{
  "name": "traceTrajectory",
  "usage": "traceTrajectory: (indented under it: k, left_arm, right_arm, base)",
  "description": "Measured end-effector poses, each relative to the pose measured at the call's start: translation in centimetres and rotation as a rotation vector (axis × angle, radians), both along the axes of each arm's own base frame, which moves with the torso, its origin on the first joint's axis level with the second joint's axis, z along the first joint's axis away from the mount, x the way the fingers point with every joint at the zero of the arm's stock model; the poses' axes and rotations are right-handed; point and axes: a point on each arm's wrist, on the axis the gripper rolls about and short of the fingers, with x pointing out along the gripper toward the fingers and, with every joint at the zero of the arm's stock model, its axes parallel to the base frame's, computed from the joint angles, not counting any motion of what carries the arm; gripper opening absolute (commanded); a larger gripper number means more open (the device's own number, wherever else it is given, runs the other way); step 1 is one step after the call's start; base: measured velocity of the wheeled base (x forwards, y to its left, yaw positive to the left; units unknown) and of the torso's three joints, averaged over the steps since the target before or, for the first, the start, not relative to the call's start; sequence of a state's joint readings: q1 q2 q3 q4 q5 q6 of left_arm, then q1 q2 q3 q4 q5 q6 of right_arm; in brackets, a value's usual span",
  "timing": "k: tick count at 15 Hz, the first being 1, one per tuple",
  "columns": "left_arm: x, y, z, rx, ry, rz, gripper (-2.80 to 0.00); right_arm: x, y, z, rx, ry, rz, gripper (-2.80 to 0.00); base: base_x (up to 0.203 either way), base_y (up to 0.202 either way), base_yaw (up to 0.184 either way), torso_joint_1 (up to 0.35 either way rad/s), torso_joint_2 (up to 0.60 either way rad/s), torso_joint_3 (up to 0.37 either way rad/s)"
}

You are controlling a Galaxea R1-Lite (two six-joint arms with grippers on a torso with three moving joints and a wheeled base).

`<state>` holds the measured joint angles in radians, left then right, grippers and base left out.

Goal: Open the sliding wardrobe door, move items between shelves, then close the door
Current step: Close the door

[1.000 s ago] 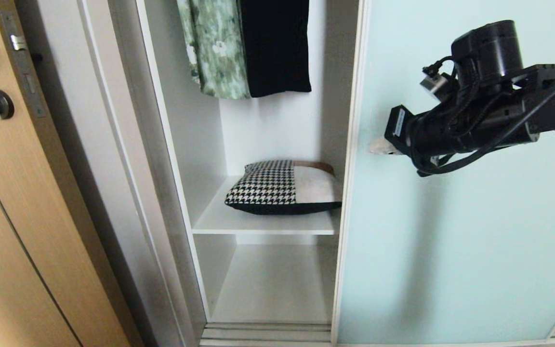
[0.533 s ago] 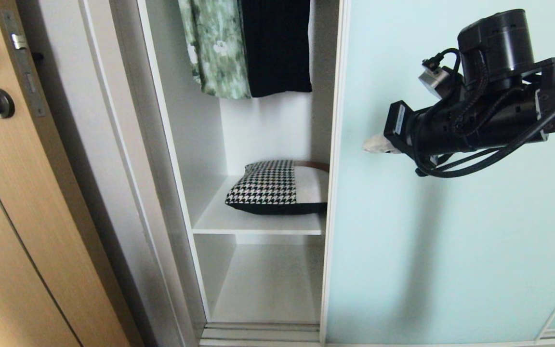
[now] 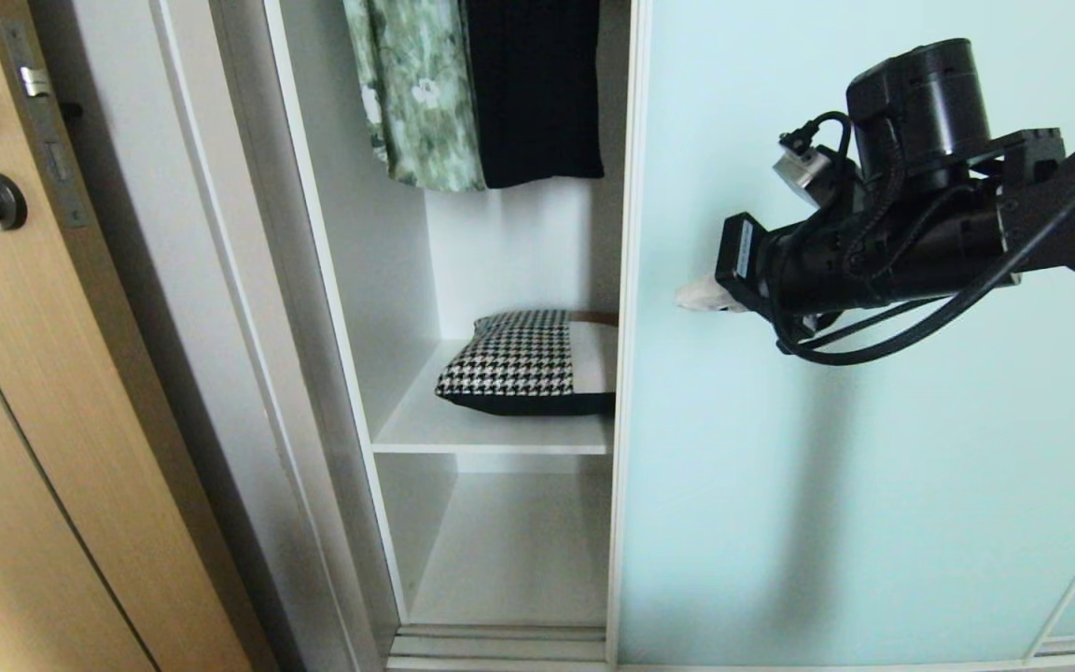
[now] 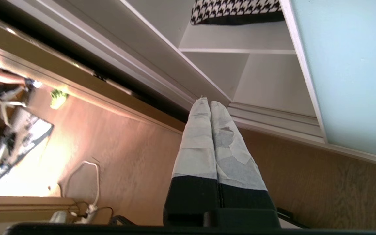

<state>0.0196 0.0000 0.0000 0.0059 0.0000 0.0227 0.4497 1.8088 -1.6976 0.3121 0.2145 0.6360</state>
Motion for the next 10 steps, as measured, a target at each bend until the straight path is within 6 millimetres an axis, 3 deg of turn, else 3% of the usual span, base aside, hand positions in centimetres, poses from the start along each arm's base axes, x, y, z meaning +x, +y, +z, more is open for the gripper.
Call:
traceTrajectory:
  k: [10]
  left_arm:
    - [0.0, 0.0, 0.0, 0.0, 0.0, 0.0, -2.8]
  right_arm:
    - [6.5, 3.8, -3.5, -0.036, -0.053, -0.111, -2.8]
  base:
    - [0.0, 0.0, 0.0, 0.0, 0.0, 0.0]
